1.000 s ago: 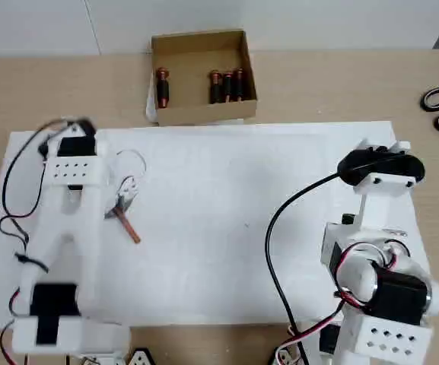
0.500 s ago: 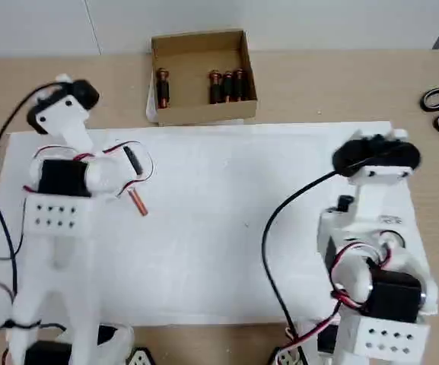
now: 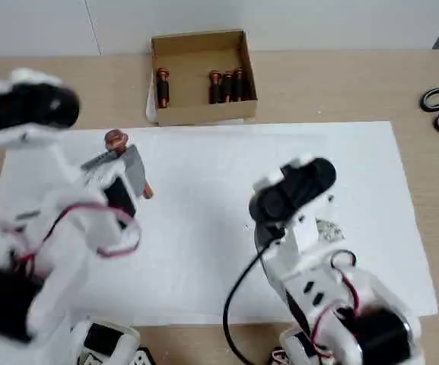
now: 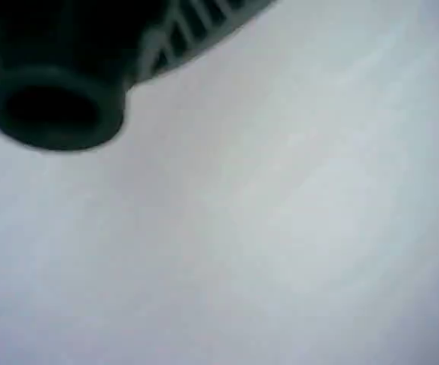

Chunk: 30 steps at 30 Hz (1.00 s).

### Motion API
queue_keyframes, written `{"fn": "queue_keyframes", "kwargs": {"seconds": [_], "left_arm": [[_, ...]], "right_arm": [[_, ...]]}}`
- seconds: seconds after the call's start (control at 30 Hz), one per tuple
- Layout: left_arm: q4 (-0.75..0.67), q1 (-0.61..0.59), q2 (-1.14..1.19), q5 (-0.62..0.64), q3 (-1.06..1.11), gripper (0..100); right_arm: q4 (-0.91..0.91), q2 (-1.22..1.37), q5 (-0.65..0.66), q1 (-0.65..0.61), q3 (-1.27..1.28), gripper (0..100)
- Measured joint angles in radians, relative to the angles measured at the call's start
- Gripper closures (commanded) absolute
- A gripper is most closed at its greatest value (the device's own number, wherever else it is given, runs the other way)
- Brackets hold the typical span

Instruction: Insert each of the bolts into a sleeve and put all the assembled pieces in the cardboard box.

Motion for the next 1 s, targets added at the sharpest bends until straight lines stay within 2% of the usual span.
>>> {"fn": "queue_keyframes", "kwargs": {"seconds": [0.23,0.47,0.6,0.77,1.0], "left_arm": [[-0.028,0.06,-0.184,-0.002,0.207,99],[-0.258,0.106,-0.433,-0.002,0.548,99],[-0.405,0.153,-0.603,-0.002,0.758,99],[-0.549,0.163,-0.781,-0.002,0.965,99],[-0.582,0.269,-0.896,-0.002,1.08,99]], "right_arm": [[0.003,-0.133,0.0,-0.005,0.063,99.7],[-0.037,-0.367,0.0,-0.003,0.232,99.6],[-0.06,-0.494,0.0,-0.069,0.328,99.6],[-0.155,-0.486,0.0,-0.114,0.384,99.6],[-0.316,-0.46,0.0,-0.121,0.52,99.6]]}}
